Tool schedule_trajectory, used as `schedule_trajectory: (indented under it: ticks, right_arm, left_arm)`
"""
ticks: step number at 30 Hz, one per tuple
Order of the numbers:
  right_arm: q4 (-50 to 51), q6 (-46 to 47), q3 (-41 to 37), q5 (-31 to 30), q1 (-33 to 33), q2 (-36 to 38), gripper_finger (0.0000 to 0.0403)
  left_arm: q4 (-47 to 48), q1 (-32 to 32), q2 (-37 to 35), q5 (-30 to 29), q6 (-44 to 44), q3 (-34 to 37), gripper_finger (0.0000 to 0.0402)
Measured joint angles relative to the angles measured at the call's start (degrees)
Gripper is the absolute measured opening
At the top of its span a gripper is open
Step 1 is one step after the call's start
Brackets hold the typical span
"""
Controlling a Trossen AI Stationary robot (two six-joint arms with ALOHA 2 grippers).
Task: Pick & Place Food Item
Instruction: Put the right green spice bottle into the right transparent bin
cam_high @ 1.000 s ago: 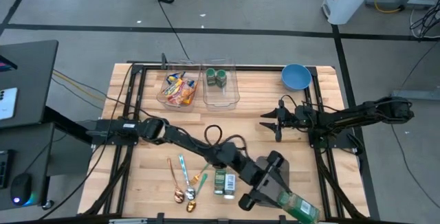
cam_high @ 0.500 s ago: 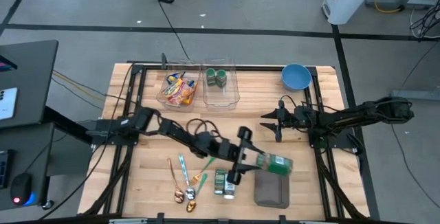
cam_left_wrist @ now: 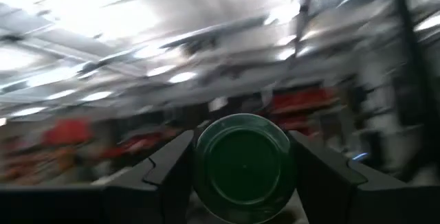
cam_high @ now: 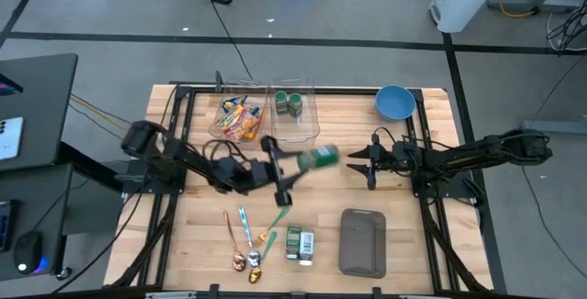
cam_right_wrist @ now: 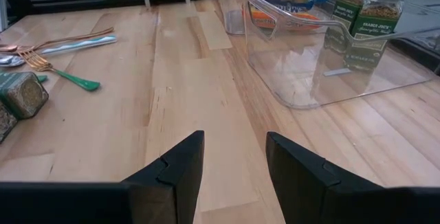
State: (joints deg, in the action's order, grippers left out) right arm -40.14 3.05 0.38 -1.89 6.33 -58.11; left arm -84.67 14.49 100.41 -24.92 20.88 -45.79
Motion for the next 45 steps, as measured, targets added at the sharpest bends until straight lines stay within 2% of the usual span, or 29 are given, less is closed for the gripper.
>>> schedule_trajectory:
  ticks: [4,8,14,19,28,34,39,45]
  right_arm:
    - [0.0,0.0,0.0,0.0,0.0,0.0,0.0167]
    - [0.1,0.1,0.0,0.0,0.0,0.0,0.0167]
    - [0.2,0.1,0.0,0.0,0.0,0.0,0.0167]
    - [0.5,-0.2,0.0,0.0,0.0,0.0,0.0167]
    - [0.6,-0.3,0.0,0.0,0.0,0.0,0.0167]
    - [0.6,-0.4,0.0,0.0,0.0,0.0,0.0167]
    - [0.5,-0.2,0.0,0.0,0.0,0.0,0.0167]
    - [0.6,0.0,0.0,0.0,0.0,0.0,0.0167]
  left_arm:
    - [7.6,-3.6,-4.6,-7.6,0.0,2.9,0.0212]
    - [26.3,-8.6,-9.3,-12.3,-3.0,2.6,0.0212]
    - [55.5,-17.8,-15.9,-10.9,-12.2,-0.8,0.0212]
    - [73.7,-26.6,-18.3,-1.6,-18.9,-4.5,0.0212]
    - [88.1,-35.3,-18.1,11.6,-23.5,-7.7,0.0212]
    - [91.2,-36.3,-15.7,15.5,-24.8,-10.2,0.0212]
    - [93.9,-36.7,-10.6,15.8,-24.8,-14.2,0.0212]
    - [103.8,-37.5,-3.5,15.9,-24.8,-21.4,0.0212]
